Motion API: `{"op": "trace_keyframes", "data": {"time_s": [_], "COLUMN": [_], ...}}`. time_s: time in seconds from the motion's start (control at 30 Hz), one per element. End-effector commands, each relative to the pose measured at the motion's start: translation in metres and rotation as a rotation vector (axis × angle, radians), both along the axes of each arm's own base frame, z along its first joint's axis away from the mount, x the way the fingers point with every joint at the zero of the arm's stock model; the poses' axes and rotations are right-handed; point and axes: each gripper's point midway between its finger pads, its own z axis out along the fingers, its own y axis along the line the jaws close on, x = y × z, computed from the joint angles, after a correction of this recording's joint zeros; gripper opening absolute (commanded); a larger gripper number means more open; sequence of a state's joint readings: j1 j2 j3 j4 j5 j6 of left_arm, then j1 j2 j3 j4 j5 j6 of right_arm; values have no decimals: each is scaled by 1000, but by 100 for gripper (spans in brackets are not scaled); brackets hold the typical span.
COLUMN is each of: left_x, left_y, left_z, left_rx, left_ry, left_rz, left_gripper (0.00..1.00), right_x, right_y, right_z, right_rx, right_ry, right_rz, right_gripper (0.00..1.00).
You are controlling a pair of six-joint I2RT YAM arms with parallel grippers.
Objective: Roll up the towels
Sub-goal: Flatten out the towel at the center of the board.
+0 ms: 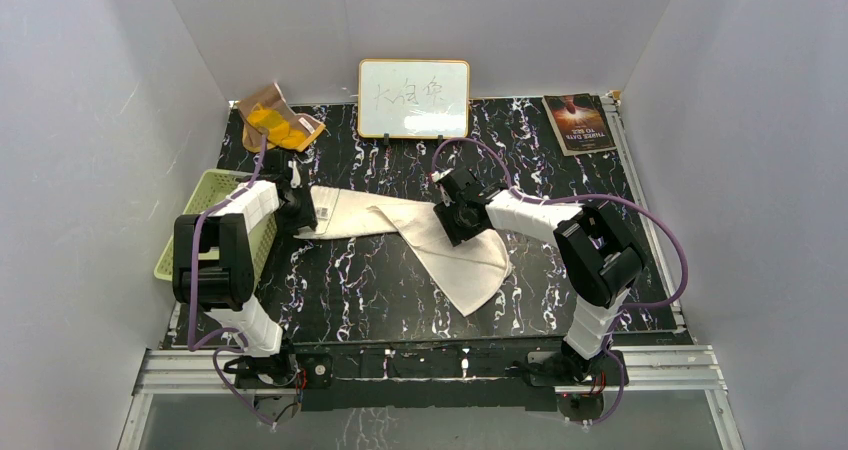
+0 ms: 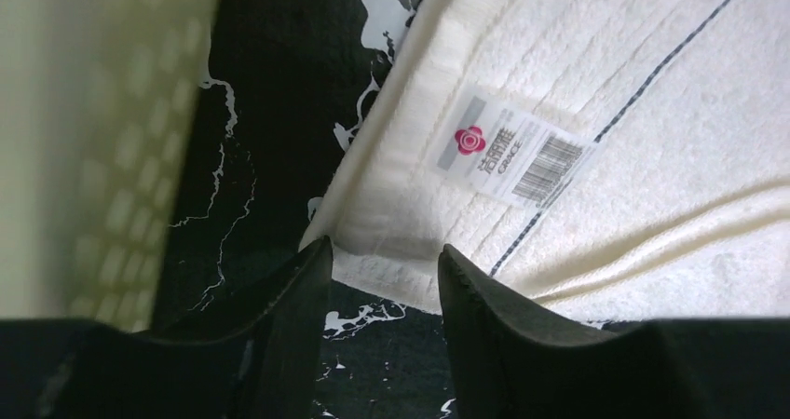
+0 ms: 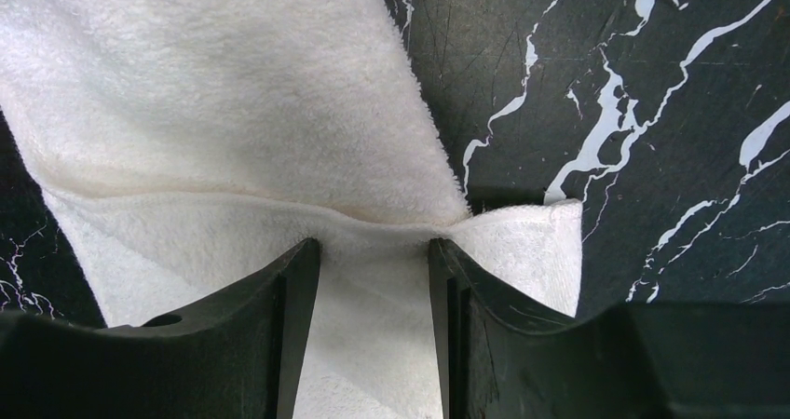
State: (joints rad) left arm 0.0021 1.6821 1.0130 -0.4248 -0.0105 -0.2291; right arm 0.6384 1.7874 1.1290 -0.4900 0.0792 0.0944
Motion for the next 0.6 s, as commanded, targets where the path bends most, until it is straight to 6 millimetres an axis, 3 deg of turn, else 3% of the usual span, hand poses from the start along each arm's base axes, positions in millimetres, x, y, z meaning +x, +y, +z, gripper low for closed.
{"op": "trace_keyframes", "data": {"time_s": [0.0, 0.13, 0.27, 0.43, 0.57], "left_x": [13, 16, 19, 20, 18], "left_y": [8, 9, 9, 6, 7], "left_z": [14, 15, 12, 6, 0], "left_rx": [8, 4, -6, -23, -32], "left_ry": [-61, -74, -65, -48, -28], "left_rz": [59, 78, 83, 82, 83], "left_gripper": [54, 65, 67, 53, 34], "right_x": [6, 6, 5, 3, 2], "right_y": [6, 6, 6, 4, 4], "right_z": [15, 14, 14, 11, 10], "right_rx": [50, 52, 53, 50, 53], "right_ry": [-43, -40, -36, -30, -25], "right_rz": [12, 14, 16, 15, 17], "right_gripper": [45, 46, 46, 46, 46]}}
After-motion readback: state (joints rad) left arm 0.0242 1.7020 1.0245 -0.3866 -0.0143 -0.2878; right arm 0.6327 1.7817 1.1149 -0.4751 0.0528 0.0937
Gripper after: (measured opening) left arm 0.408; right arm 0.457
